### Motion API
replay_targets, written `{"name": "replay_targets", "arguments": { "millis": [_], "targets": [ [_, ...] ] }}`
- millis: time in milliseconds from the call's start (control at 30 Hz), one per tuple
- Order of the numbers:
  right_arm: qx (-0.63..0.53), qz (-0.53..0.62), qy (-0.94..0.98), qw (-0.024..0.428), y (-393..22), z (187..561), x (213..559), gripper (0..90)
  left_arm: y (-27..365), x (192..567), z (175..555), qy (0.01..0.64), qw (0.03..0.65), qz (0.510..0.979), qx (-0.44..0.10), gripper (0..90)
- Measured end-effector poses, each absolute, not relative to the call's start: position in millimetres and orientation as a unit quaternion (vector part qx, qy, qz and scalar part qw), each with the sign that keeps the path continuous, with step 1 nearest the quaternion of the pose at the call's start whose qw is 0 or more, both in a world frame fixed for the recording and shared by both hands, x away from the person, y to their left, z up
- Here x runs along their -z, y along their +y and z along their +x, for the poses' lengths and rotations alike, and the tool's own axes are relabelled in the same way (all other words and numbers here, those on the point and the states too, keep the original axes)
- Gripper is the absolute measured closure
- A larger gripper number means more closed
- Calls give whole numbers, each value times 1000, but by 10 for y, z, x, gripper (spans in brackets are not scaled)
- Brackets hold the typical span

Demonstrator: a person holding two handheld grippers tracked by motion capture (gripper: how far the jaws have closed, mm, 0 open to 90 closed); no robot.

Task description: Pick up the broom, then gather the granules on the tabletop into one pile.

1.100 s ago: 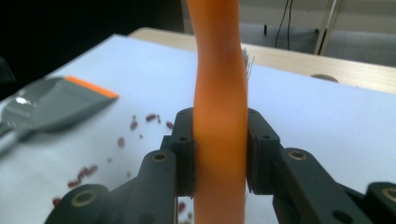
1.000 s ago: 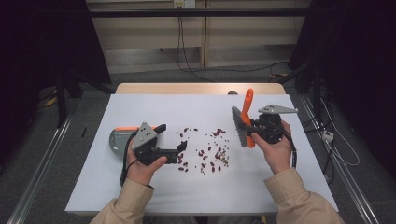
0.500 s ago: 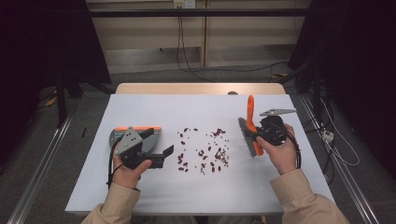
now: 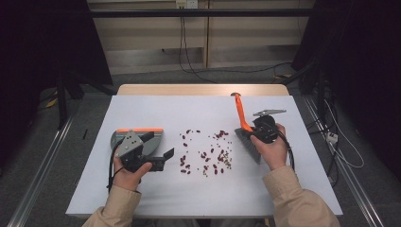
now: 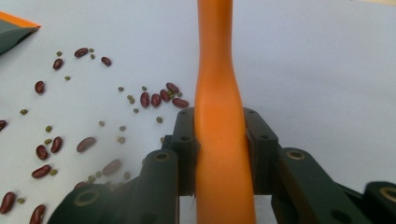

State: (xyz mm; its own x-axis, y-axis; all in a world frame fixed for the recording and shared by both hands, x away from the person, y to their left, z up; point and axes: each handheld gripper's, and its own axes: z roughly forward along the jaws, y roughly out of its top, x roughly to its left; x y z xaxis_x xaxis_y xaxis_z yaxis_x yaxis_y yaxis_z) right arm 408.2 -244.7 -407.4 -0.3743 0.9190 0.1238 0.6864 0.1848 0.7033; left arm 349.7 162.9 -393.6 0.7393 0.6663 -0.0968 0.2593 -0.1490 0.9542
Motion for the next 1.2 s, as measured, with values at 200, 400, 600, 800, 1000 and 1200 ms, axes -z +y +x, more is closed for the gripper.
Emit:
{"name": "replay_targets", "arguments": {
  "millis": [200, 400, 600, 800, 1000, 1200],
  "targets": [
    [-334, 544, 751, 171, -2462, 4160, 4121, 703, 1635, 3969, 3501, 315, 570, 738, -175, 39],
    [-326, 549, 751, 168, -2486, 4183, 4166, 695, 1657, 3974, 3506, 318, 569, 738, -177, 40],
    [-331, 547, 750, 169, -2476, 4165, 4148, 622, 1664, 3977, 3512, 320, 569, 736, -179, 40],
    [-336, 543, 751, 169, -2484, 4098, 4089, 556, 1661, 3971, 3503, 318, 570, 736, -179, 40],
    [-338, 538, 754, 168, -2539, 4003, 4045, 549, 1678, 3962, 3496, 321, 569, 735, -182, 40],
    [-331, 537, 757, 171, -2582, 3924, 4025, 562, 1689, 3953, 3488, 322, 569, 734, -183, 40]
  ]
}}
